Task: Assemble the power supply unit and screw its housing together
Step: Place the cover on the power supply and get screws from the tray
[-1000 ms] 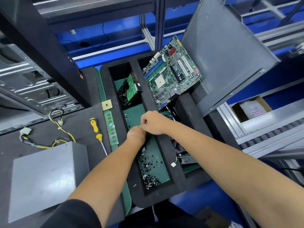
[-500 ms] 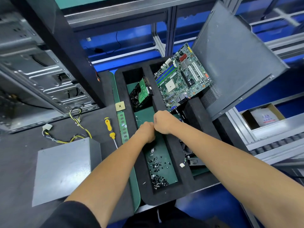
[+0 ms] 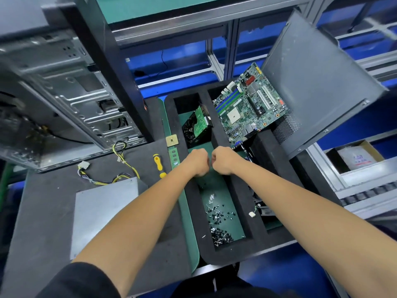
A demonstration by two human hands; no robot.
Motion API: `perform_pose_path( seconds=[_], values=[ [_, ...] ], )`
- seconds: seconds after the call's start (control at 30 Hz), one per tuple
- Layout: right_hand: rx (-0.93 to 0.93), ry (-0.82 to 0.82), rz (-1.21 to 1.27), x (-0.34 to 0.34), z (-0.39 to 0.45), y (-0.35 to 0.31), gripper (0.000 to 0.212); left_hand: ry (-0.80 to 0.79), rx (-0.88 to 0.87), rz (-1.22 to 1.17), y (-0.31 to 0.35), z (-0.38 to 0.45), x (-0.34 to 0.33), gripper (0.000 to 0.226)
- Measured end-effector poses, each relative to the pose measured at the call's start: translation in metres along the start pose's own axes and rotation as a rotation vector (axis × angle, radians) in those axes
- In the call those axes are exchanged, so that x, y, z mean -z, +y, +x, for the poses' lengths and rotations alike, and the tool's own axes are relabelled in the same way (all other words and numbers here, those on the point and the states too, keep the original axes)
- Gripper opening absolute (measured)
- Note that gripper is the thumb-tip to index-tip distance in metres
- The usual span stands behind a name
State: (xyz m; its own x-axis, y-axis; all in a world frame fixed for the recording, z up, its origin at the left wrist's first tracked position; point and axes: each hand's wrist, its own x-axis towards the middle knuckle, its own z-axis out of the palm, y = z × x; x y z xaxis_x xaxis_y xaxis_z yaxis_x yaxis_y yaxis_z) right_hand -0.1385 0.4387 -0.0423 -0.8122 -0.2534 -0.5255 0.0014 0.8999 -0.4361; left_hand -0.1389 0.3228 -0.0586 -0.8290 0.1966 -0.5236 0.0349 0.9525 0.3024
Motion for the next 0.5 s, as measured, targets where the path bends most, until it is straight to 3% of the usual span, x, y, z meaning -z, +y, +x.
perform_pose_path(
  seconds=[0.13, 0.33, 0.5],
  values=[
    [0.021, 0.024, 0.024, 0.002, -0.003, -0.019, 0.014, 0.057, -0.056, -0.03, -0.015, -0.018, 0.03, 0.02],
    [0.106, -0.008, 0.146, -0.001, -0.001, -0.056, 0.024, 0.17, 0.082, -0.087, -0.071, -0.04, 0.066, 0.032],
    [0.108, -0.013, 0.144, -0.01, 0.002, -0.07, 0.018, 0.142, 0.175, -0.058, -0.114, -0.04, 0.069, 0.02]
  ],
)
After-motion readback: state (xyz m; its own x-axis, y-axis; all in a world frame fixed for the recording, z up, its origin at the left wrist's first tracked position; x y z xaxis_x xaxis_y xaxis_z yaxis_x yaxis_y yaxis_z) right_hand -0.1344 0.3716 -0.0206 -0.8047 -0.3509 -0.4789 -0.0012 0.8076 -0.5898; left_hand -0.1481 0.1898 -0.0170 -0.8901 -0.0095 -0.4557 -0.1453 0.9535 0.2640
